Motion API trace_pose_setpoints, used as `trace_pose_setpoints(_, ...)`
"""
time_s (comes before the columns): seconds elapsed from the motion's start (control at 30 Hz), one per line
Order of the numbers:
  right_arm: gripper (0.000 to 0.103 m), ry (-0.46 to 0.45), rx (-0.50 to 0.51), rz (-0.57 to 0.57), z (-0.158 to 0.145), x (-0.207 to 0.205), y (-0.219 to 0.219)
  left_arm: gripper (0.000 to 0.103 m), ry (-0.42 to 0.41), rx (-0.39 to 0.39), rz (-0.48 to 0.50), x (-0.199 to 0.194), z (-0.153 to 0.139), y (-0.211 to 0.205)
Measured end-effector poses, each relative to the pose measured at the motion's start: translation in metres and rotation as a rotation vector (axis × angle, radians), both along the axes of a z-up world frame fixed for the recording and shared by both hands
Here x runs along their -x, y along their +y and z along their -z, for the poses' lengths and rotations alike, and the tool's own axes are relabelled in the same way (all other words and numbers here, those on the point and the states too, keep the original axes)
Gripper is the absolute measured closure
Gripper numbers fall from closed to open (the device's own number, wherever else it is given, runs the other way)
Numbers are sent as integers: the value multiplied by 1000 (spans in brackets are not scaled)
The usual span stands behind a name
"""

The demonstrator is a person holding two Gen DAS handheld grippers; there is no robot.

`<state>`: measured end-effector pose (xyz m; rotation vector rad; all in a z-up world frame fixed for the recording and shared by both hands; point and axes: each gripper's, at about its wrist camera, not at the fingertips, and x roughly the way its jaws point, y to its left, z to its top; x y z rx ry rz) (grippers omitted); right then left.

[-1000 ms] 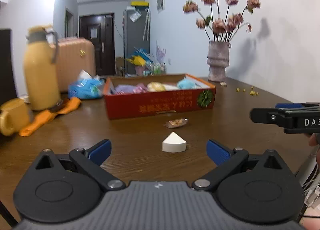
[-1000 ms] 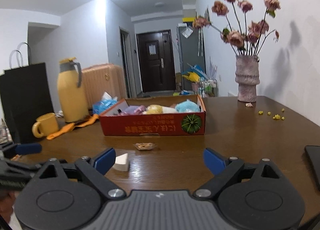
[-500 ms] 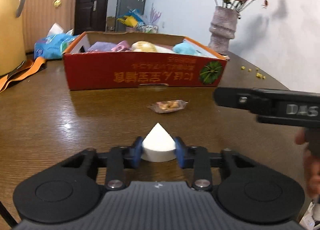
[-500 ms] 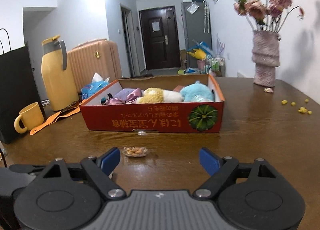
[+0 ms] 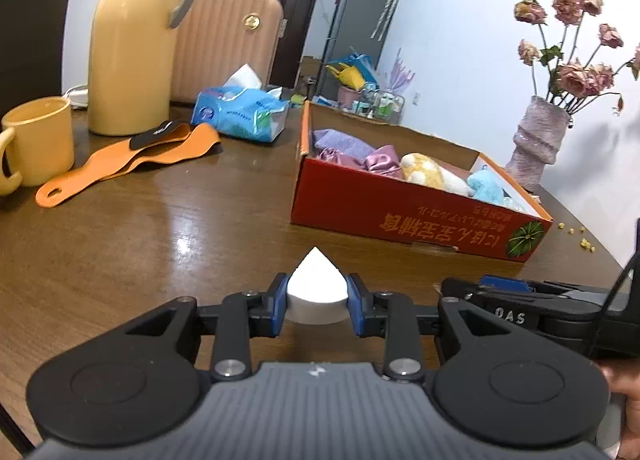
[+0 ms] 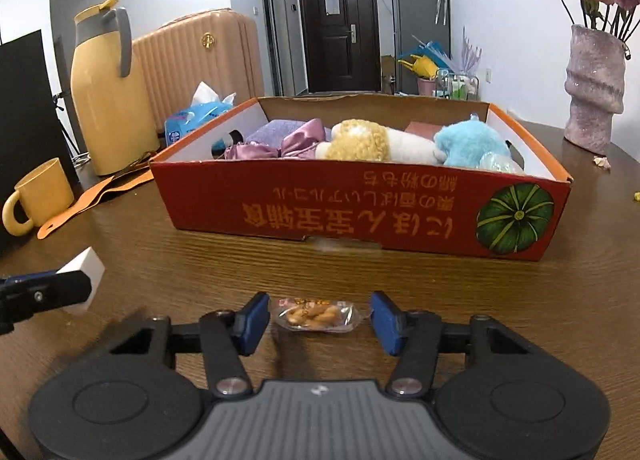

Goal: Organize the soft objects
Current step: 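Close the right gripper on the clear snack packet while the left gripper holds the sponge, then carry the sponge into the box and open the left gripper while the right gripper carries the packet over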

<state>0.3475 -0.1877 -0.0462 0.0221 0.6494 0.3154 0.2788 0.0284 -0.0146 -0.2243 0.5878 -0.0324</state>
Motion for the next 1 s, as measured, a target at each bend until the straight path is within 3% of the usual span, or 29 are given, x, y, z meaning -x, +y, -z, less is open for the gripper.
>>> trace_pose_setpoints(0.23, 62, 10, 3, -12, -2, 18, -6, 72, -48, -15, 33, 29, -16, -14)
trace_pose_setpoints(0.47, 62, -34, 57, -13, 6, 90, -22, 72, -76, -27, 47, 79, -27, -30)
trace_pose_setpoints(0.6, 64, -42, 31, 4, 5, 127, -34, 72, -101, -41, 64, 103, -35, -39)
trace_pose_setpoints(0.7, 65, -59, -41, 15, -4, 153, -48, 72, -131, -58, 76, 120, -43, -45)
trace_pose_setpoints(1.0, 65, -200, -90, 21, -43, 206, -68, 72, -173, -82, 99, 138, -52, -59)
